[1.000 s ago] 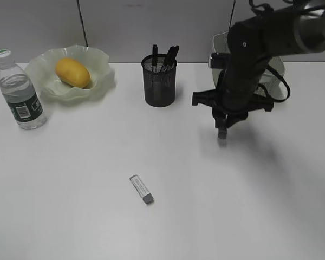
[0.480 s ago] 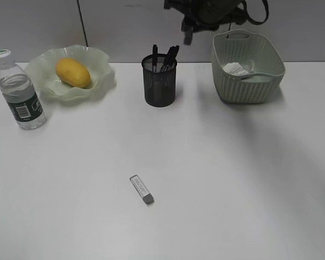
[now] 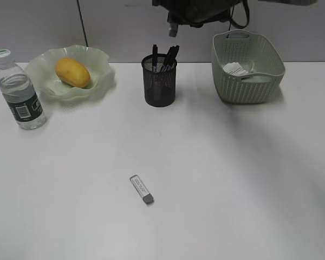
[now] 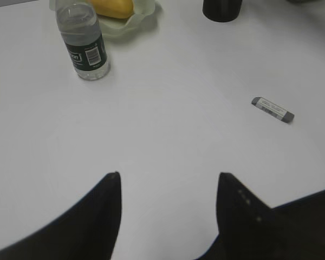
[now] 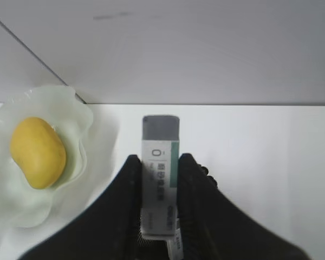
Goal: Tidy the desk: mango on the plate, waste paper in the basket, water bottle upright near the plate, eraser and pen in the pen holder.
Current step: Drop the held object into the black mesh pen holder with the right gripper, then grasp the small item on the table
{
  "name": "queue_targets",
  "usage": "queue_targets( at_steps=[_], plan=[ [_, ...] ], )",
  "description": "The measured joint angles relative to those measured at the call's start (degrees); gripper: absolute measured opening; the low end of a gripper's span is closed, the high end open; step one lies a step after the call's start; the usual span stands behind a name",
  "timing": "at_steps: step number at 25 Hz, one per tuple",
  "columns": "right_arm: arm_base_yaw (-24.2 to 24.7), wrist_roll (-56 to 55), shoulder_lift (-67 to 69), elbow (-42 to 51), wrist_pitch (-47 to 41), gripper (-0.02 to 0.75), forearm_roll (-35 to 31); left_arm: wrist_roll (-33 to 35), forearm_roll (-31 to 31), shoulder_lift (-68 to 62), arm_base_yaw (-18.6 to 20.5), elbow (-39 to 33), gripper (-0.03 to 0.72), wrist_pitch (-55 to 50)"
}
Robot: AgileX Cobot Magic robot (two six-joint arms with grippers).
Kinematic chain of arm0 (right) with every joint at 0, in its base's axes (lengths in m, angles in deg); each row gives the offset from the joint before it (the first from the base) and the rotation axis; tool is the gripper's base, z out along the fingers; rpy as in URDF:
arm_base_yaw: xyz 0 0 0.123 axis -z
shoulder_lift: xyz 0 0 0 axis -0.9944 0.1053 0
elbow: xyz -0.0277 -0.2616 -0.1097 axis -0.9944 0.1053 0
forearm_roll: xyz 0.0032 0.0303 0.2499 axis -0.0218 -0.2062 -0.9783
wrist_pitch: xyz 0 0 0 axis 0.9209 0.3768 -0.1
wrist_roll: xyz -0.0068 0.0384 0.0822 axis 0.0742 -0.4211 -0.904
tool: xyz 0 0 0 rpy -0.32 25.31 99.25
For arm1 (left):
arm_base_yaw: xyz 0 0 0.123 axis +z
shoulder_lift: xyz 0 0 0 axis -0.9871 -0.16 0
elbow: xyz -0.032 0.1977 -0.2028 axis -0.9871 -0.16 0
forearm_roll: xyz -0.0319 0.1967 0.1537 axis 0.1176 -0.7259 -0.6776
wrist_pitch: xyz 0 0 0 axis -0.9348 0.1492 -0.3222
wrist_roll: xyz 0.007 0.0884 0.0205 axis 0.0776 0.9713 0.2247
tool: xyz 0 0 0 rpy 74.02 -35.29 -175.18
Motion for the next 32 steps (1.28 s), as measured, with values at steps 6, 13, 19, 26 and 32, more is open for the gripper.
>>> queue_targets(
  at_steps=[6,13,19,26,32],
  plan=[
    [-1.95,2.91,3.84,0.00,3.63,0.171,0.00,0.00,0.00,0.00,0.00,0.00,0.428,0.00],
    [-2.02,3.08,7.83,0.00,4.37,0.174,0.00,0.00,0.00,0.00,0.00,0.00,0.428,0.00],
    [-2.02,3.08,8.96,0.00,4.43,0.291,0.00,0.00,0.00,0.00,0.00,0.00,0.428,0.00],
    [-2.02,3.13,8.34,0.00,-0.26,0.376,0.00,0.00,0.00,0.00,0.00,0.00,0.428,0.00],
    [-2.02,8.74,2.78,0.00,-14.56,0.376,0.00,0.00,0.00,0.00,0.00,0.00,0.428,0.00]
  ],
)
